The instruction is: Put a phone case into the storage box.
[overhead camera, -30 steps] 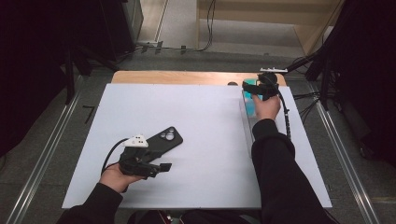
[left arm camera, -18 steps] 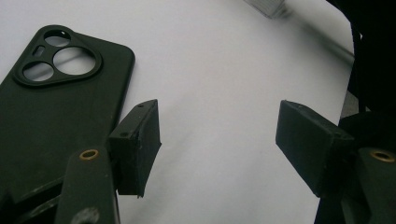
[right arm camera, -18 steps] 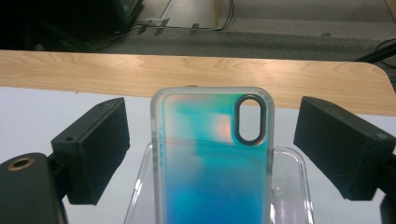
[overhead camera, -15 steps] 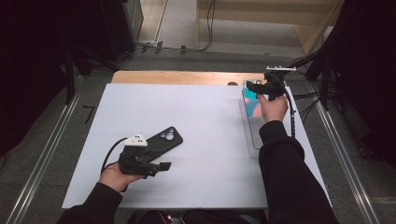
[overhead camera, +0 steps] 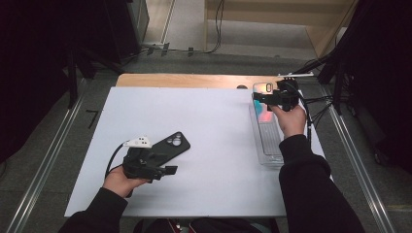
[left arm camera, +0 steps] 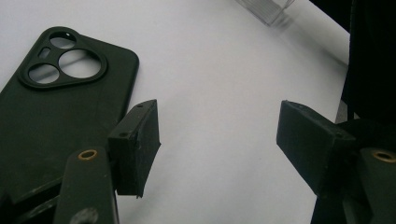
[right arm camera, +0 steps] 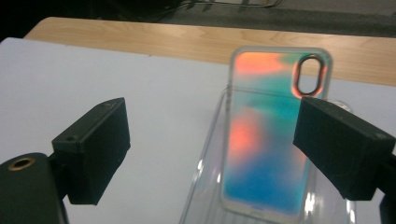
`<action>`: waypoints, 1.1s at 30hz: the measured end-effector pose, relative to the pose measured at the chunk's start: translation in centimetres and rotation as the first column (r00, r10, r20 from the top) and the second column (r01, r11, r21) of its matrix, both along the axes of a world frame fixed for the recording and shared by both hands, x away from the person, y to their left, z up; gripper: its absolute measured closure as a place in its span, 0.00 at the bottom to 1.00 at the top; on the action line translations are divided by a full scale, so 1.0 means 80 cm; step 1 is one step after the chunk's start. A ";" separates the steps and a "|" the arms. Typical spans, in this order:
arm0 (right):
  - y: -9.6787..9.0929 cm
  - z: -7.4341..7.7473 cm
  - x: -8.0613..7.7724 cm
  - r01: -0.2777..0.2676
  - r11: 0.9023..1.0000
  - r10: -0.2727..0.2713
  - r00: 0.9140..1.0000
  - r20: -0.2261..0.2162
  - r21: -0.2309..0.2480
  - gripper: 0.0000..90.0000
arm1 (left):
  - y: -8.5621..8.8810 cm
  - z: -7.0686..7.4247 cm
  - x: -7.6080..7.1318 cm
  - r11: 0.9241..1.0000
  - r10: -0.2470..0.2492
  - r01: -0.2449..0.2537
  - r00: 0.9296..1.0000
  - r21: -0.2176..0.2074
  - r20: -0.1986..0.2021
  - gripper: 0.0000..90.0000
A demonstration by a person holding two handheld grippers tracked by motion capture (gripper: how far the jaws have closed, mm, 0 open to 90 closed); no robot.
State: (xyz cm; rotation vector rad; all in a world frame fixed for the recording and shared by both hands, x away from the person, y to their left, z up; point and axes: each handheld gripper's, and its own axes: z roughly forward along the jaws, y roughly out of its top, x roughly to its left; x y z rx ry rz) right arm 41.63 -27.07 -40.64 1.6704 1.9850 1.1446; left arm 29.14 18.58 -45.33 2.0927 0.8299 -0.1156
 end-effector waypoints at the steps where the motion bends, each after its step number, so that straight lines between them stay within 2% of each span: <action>1: 0.001 0.000 -0.004 -0.012 1.000 0.012 1.000 -0.002 0.012 0.10 | 0.000 0.000 0.001 1.000 -0.001 0.001 1.000 0.002 0.003 0.34; 5: 0.006 0.001 -0.020 -0.082 0.996 0.082 0.997 -0.007 0.023 0.10 | 0.000 -0.002 0.004 1.000 -0.015 0.016 1.000 0.010 -0.005 0.34; 11: 0.018 0.002 -0.046 -0.168 0.985 0.168 0.986 -0.012 0.030 0.10 | -0.003 0.000 0.011 1.000 -0.015 0.015 1.000 -0.001 -0.006 0.34; 16: 0.026 0.000 -0.062 -0.200 0.979 0.200 0.980 -0.004 0.033 0.13 | -0.005 0.002 0.013 1.000 -0.021 0.021 1.000 -0.004 -0.004 0.34; 22: 0.035 0.000 -0.082 -0.251 0.967 0.251 0.968 0.001 0.043 0.13 | -0.004 0.004 0.016 1.000 -0.023 0.023 1.000 -0.006 -0.002 0.34; 27: 0.042 0.002 -0.099 -0.303 0.953 0.303 0.953 0.003 0.032 0.14 | 0.000 0.006 0.018 1.000 -0.017 0.017 1.000 -0.005 0.002 0.34; 30: 0.047 0.001 -0.110 -0.330 0.943 0.330 0.944 0.008 0.045 0.16 | 0.001 0.009 0.019 1.000 -0.017 0.017 1.000 -0.005 0.007 0.34; 33: 0.052 -0.003 -0.120 -0.369 0.929 0.368 0.929 0.017 0.033 0.22 | 0.002 0.010 0.019 1.000 -0.014 0.014 1.000 -0.008 0.012 0.34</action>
